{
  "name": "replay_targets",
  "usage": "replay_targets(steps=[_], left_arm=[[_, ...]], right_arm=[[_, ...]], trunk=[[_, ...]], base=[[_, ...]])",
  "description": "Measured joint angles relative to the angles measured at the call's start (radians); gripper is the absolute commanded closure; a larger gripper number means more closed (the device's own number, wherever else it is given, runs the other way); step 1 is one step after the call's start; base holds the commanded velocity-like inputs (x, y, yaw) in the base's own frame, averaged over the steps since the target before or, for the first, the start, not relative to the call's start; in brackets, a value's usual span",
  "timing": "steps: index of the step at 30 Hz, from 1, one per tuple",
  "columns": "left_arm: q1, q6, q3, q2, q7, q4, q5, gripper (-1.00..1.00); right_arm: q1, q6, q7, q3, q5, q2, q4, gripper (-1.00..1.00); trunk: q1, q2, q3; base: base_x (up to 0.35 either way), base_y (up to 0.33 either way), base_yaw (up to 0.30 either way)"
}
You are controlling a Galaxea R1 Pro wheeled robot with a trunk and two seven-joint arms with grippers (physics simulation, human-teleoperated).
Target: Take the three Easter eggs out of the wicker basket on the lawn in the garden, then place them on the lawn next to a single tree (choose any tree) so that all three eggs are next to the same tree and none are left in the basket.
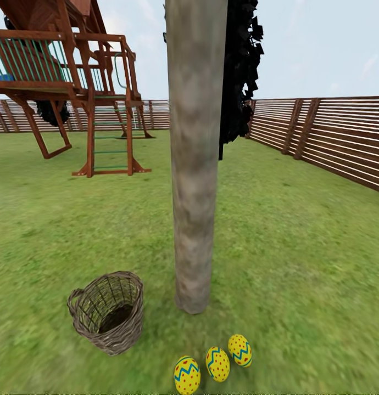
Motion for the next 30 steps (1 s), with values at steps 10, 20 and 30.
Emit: replay_targets(steps=[10,20,30], left_arm=[[0.000,-0.047,0.001,-0.001,0.000,0.055,-0.004,-1.00],[0.001,-0.050,-0.003,-0.010,0.000,0.062,-0.004,-1.00],[0.003,-0.050,-0.003,-0.018,0.000,0.063,-0.042,-1.00]], right_arm=[[0.032,-0.003,0.000,0.000,0.000,0.001,0.000,-1.00],[0.087,-0.003,0.000,0.000,-0.004,0.001,0.012,-1.00],[0.102,-0.003,0.000,0.000,-0.006,0.001,0.018,-1.00]], trunk=[[-0.038,0.070,0.015],[-0.077,0.140,0.031],[-0.115,0.210,0.046]], base=[[0.000,0.000,0.000],[0.000,0.000,0.000],[0.000,0.000,0.000]])
